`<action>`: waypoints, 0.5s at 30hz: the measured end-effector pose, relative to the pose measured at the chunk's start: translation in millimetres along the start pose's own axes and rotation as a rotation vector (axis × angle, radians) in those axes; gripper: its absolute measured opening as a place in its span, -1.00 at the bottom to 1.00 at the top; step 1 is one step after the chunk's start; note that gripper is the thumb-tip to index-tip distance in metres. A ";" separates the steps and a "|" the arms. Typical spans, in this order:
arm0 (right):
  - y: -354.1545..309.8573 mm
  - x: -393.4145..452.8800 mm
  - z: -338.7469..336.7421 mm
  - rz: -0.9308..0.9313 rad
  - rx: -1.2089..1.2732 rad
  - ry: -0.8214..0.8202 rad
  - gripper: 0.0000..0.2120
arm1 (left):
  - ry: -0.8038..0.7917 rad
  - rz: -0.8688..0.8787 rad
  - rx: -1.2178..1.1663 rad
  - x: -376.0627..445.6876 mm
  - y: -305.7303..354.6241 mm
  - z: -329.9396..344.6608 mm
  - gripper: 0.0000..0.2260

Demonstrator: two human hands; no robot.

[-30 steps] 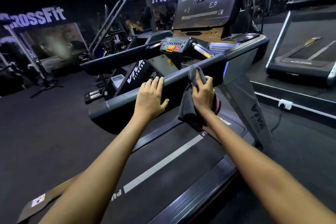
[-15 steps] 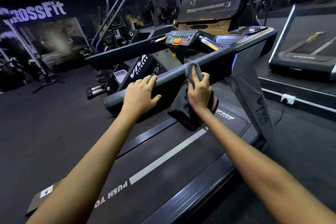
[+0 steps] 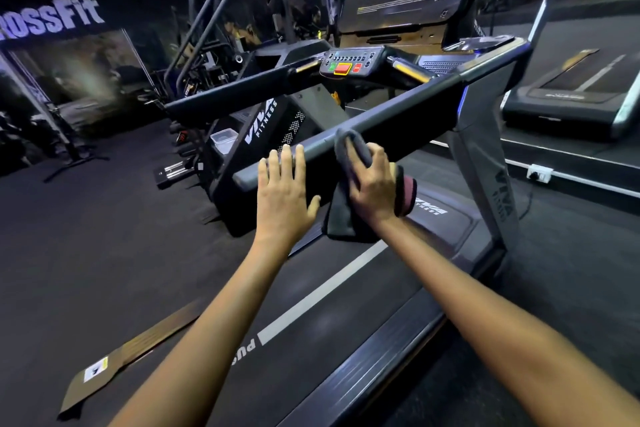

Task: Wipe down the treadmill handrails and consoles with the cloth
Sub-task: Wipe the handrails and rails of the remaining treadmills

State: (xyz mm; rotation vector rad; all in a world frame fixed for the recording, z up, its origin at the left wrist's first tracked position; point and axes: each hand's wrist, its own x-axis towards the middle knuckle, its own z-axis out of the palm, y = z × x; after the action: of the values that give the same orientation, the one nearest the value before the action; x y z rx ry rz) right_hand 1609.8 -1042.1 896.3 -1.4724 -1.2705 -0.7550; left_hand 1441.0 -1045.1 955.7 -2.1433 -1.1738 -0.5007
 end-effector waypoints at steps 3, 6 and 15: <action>11.3 -7.0 -1.0 -0.156 -0.072 -0.012 -0.50 | 0.023 0.031 0.000 -0.4 -3.1 -0.8 -0.20; 3.3 1.6 -2.2 0.148 -0.024 -0.008 -0.49 | 0.024 0.045 -0.040 -2.8 -5.0 -0.4 -0.22; -35.1 -32.5 -3.2 -0.057 -0.023 -0.105 -0.46 | 0.026 0.144 -0.315 4.3 -23.9 -5.5 -0.27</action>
State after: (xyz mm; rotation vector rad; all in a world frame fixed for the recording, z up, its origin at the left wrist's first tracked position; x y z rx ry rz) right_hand 1568.5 -1057.9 877.6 -1.5160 -1.3925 -0.7396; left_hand 1422.9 -1036.8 970.5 -2.4581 -0.9682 -0.6827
